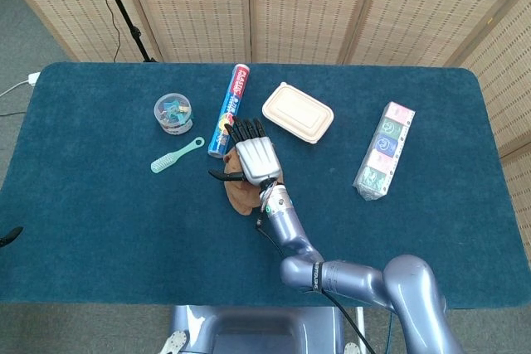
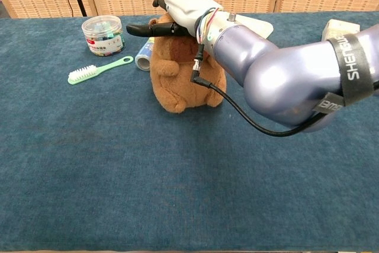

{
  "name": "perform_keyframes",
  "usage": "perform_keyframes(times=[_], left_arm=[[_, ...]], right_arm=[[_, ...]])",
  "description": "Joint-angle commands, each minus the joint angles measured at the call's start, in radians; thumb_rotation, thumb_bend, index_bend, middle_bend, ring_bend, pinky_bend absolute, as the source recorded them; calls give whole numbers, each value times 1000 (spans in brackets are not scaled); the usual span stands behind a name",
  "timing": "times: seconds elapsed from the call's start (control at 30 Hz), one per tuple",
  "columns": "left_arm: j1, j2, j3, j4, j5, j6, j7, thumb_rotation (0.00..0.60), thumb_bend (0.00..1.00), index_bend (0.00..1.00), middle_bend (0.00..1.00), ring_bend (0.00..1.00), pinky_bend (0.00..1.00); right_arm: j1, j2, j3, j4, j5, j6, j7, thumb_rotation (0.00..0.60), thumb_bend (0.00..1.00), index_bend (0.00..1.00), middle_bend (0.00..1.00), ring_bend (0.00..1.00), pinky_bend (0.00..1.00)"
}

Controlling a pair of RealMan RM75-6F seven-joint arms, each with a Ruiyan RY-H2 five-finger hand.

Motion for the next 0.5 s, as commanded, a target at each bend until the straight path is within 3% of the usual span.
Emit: perform_keyframes(times=[0.03,0.27,0.5], left_arm=[[0,0,1,0,1,-1,-1,600,0,0,0,0,0],[2,2,1,1,0,0,-6,600,0,0,0,0,0],[3,3,3,0,5,0,-6,600,0,0,0,0,0]], right_arm=[[-5,-3,1,6,-6,-3,2,28,0,0,0,0,0],[-11,-4,21,-4,-34,18,13,25,0,0,0,0,0],[-38,91,59,-204,-63,88,-30,24,0,0,0,0,0]])
